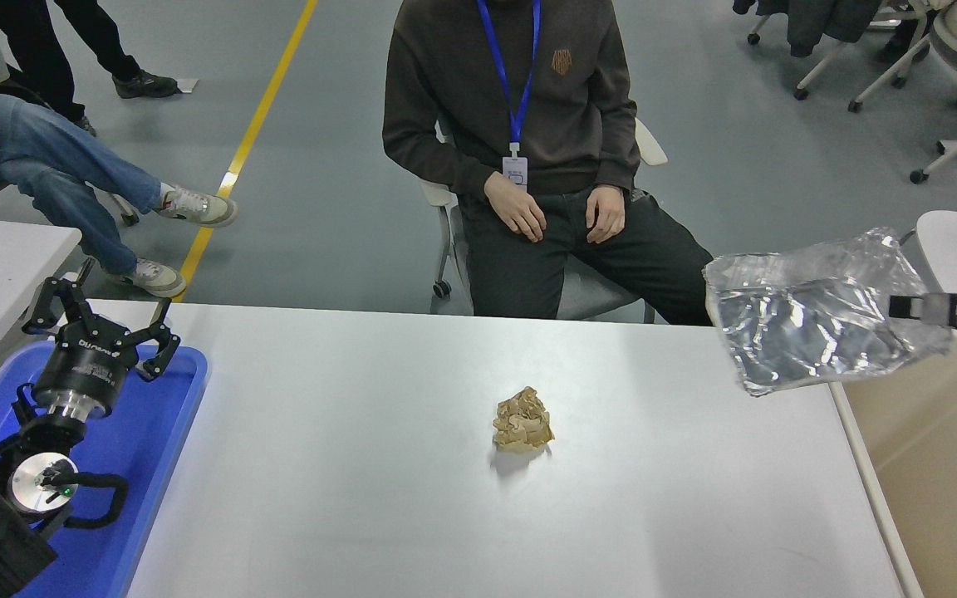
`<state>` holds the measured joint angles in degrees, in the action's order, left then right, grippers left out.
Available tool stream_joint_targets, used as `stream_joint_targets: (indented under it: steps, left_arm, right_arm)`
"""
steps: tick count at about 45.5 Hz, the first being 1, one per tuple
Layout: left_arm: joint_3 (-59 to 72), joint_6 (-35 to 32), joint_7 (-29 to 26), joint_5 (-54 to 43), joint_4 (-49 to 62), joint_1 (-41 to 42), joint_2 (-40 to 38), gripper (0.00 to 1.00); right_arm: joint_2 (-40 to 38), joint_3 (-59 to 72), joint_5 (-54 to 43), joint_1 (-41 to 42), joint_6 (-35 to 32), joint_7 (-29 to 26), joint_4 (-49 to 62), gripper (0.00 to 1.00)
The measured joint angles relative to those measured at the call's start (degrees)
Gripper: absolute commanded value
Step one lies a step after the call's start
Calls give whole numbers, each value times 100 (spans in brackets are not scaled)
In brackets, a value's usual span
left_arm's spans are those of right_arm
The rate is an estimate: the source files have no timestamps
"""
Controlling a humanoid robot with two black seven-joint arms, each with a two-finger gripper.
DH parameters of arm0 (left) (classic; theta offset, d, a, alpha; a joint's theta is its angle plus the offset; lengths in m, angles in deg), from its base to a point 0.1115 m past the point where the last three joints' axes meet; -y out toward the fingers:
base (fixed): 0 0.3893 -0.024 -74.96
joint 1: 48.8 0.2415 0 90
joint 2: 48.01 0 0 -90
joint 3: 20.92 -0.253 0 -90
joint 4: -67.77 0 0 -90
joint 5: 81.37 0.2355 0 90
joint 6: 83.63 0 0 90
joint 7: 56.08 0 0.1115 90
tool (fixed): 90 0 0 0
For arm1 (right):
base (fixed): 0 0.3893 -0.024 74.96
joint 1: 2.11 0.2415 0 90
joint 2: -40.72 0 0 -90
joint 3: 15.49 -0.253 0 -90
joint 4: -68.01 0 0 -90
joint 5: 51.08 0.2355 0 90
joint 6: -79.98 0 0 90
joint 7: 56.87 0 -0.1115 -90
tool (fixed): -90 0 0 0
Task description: Clean the table surface
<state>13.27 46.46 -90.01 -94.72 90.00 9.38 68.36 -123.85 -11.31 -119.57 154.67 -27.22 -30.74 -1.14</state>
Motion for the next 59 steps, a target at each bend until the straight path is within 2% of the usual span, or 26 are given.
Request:
stream_joint_targets:
  steps: [15,30,51,59]
  left_arm:
    - [0,0,0,0,0,0,-1,100]
    - [0,-1,0,0,1,0,0,100]
    - [0,-1,0,0,0,0,0,100]
    - [0,-1,0,0,1,0,0,100]
  right_arm:
    - [324,-39,773,-1146,728,3,1203,0]
    - [1192,-81,1545,-2406,1583,3,2784,0]
    - [2932,-17,2879,-3469,1811,-10,5710,0]
    - [3428,-17,3293,-3668,1843,-113,6339,0]
